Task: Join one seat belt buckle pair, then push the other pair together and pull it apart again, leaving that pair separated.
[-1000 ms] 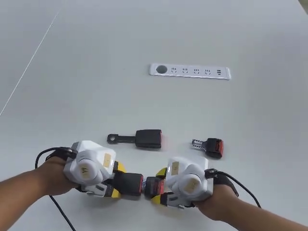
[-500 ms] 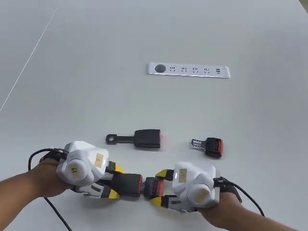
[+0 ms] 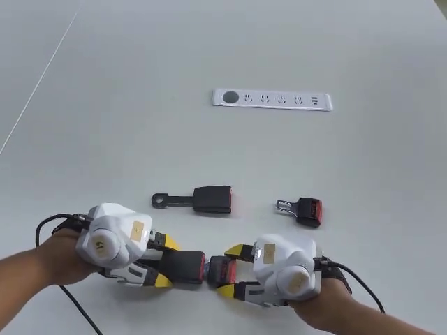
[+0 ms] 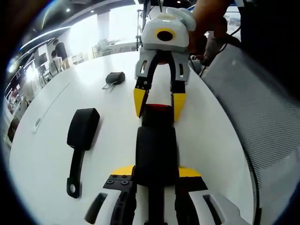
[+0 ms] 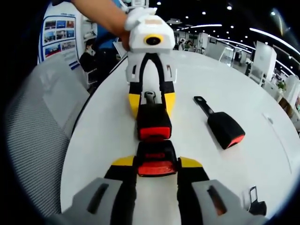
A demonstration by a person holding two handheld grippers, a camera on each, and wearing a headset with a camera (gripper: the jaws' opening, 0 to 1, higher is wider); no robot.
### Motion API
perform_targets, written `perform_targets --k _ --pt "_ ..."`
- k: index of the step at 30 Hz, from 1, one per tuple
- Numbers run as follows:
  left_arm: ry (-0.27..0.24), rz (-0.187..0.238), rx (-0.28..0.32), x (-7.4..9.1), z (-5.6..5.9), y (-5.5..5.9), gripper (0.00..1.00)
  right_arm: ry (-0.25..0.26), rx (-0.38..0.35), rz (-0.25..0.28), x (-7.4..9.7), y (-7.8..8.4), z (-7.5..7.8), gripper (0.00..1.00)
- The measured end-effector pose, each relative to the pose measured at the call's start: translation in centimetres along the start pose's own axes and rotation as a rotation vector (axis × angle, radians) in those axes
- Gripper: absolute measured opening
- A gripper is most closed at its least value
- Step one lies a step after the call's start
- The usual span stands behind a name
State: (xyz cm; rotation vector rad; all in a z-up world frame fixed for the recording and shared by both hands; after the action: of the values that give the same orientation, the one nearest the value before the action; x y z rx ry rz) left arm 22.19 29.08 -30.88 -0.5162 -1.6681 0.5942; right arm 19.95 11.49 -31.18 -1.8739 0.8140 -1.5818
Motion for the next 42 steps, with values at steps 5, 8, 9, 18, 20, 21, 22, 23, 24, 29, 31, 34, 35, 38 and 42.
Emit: perform_targets --k 5,8,9,18,20,21,22,23,24,29,31,34,35,38,42 --pt "0.0 0.001 -0.002 0.0 0.0 -0.1 0.31 -0.002 -0.003 0.005 0.0 0.1 0.0 0.32" --pt "0.002 0.001 -0.001 0.0 0.0 -0.1 0.31 -0.001 -0.003 0.007 0.0 0.0 0.0 0.32" --pt "0.002 0.002 0.001 -0.1 0.0 -0.1 0.31 -0.001 -0.004 0.007 0.0 0.0 0.0 0.32" --pt "0.005 0.001 0.007 -0.2 -0.1 0.0 0.32 0.001 -0.014 0.002 -0.1 -0.1 0.0 0.32" --pt "0.002 -0.002 0.0 -0.2 -0.1 0.0 0.32 0.001 -0.021 0.001 -0.1 -0.1 0.0 0.33" --pt "0.0 -0.01 -0.01 -0.3 -0.1 -0.1 0.32 -0.001 -0.023 -0.001 -0.1 -0.1 0.0 0.33" --pt "0.0 -0.016 -0.016 -0.3 0.0 -0.2 0.32 -0.003 -0.02 -0.009 -0.1 -0.2 0.0 0.33" --pt "0.0 -0.018 -0.016 -0.3 0.0 -0.2 0.32 -0.004 -0.02 -0.012 -0.1 -0.3 0.0 0.33" --pt "-0.002 -0.026 -0.024 -0.3 -0.1 -0.2 0.32 -0.004 -0.025 -0.017 -0.1 -0.4 0.0 0.33" --pt "-0.013 -0.066 -0.034 -0.4 0.1 -0.7 0.33 0.011 -0.018 -0.033 -0.1 -0.5 -0.2 0.34" --pt "-0.027 -0.069 -0.011 -0.3 0.2 -0.7 0.34 0.018 0.001 -0.044 -0.1 -0.6 -0.2 0.35" --pt "-0.033 -0.104 0.028 -0.1 0.4 -0.7 0.38 0.039 -0.001 -0.039 0.1 -1.0 -0.4 0.41" --pt "-0.032 -0.106 0.057 -0.1 0.6 -0.8 0.44 0.032 -0.024 0.005 0.1 -1.3 -0.5 0.46" --pt "-0.041 -0.081 0.059 0.3 0.9 -1.3 0.59 0.064 -0.032 -0.005 0.5 -1.4 -0.5 0.64" --pt "-0.086 -0.057 0.076 0.9 0.7 -2.1 0.67 0.083 -0.041 0.005 1.4 -1.3 -0.8 0.71"
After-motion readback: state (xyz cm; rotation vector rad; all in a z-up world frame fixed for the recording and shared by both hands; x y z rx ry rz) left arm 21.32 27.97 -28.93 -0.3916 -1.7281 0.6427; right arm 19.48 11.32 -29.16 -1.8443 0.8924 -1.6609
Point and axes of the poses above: the centre of the closed fingertips' face, and the gripper's own axes: x roughly backward along the fingers, z roughly to its right, y roughly out of its underside, the point moved 8 cm from there along x, roughly backward along the fingers, and after that the axes turned 14 degrees about -y, right-handed, at the moved point
